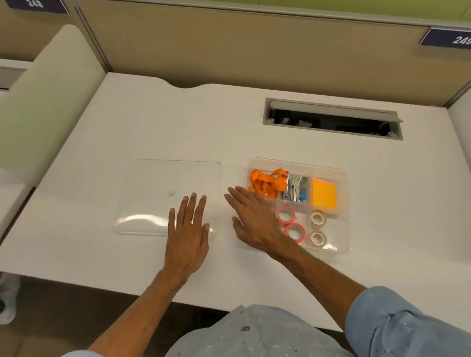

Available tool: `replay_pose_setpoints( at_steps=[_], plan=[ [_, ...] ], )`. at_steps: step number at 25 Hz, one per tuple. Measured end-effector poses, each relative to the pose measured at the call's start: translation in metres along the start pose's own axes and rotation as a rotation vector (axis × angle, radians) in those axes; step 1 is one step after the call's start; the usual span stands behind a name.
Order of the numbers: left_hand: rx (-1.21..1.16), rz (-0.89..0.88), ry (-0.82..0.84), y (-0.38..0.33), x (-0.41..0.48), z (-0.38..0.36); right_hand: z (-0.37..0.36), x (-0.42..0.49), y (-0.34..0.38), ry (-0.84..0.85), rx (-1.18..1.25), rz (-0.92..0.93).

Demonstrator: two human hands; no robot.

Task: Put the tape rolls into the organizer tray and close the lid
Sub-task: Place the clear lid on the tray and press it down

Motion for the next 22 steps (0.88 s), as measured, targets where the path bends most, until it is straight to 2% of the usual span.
replay_pose_setpoints(
  at_steps=[4,10,14,22],
  plan=[
    [0.092,0.056,0.043,0.061,0.004,0.011,-0.040,0.031,0.054,0.107,0.000,0.123],
    [0.063,0.092,0.121,0.103,0.002,0.010,-0.087,0.036,0.083,0.241,-0.022,0.075],
    [0.058,0.066,0.150,0.117,0.003,0.006,-0.094,0.035,0.084,0.234,-0.009,0.044],
    [0.047,-0.051,0.099,0.116,0.006,0.013,-0.085,0.039,0.084,0.170,0.020,-0.005]
  ],
)
Point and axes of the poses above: each hand's wrist, its own x-axis towards the middle knuckle, its own z-axis out of the back of the hand, y = z × x, the point moved 8 cm from there along x, towards the middle knuckle, and after that the axes turned 13 degrees about z, right-handed, at the moved point
